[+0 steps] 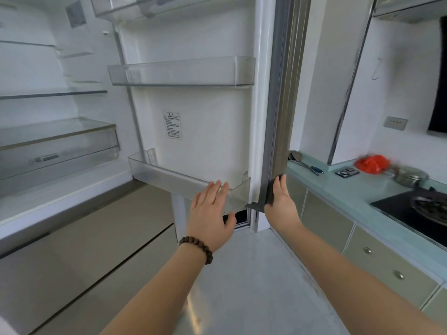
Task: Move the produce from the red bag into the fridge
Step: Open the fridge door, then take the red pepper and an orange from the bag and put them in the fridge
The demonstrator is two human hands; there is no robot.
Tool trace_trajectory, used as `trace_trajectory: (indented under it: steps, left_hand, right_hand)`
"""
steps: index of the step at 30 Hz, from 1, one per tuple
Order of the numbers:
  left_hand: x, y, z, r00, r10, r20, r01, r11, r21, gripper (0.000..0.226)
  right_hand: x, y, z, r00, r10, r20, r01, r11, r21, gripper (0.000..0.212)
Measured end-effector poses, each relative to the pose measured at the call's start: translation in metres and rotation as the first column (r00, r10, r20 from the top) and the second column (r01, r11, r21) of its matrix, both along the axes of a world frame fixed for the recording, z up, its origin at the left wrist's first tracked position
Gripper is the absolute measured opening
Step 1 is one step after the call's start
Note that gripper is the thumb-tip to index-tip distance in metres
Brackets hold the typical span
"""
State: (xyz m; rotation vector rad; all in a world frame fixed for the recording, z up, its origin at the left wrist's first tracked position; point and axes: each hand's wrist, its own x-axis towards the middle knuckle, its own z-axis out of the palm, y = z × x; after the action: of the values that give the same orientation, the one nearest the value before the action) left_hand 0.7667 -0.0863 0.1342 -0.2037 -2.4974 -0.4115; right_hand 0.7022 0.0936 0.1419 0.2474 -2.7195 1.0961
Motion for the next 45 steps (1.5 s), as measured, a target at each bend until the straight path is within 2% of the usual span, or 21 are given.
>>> trace_trajectory:
  steps: [7,20,26,29,33,37,45]
  left_hand:
    - [-0.054,0.037,0.003,0.998,0.038,0.059,-0.034,0.997,-0.062,0.067]
    - [-0.115,0.066,0.003,0.993,0.093,0.066,-0.081,0.983,-0.167,0.068]
    - [-0.114,0.065,-0.007,0.994,0.087,0.061,-0.075,0.982,-0.17,0.07]
    - [-0.104,0.062,-0.018,0.995,0.081,0.061,-0.07,0.985,-0.154,0.072]
    - [-0.09,0.062,-0.033,0.997,0.035,0.063,-0.028,0.993,-0.111,0.07]
    - [-0.079,0.069,-0.047,0.994,-0.049,0.101,0.056,0.996,-0.066,0.07]
    - [-0.042,0.09,-0.074,0.961,-0.214,0.178,0.223,0.974,-0.031,0.069]
  right_hand:
    - [-0.064,0.013,0.008,0.985,-0.034,0.167,0.07,0.974,-0.215,0.084]
    - [-0.141,0.036,0.007,0.985,0.006,0.17,0.039,0.965,-0.26,0.083]
    - [-0.135,0.042,0.003,0.993,0.039,0.112,-0.016,0.978,-0.206,0.079]
    - [-0.117,0.047,-0.004,1.0,0.027,0.013,-0.025,0.995,-0.095,0.073]
    - [-0.089,0.056,-0.017,0.992,-0.022,-0.122,0.026,0.999,0.034,0.063]
    - [-0.052,0.064,-0.032,0.98,-0.056,-0.193,0.08,0.989,0.122,0.06]
    - [0.034,0.082,-0.067,0.947,-0.249,-0.203,0.296,0.924,0.242,0.057]
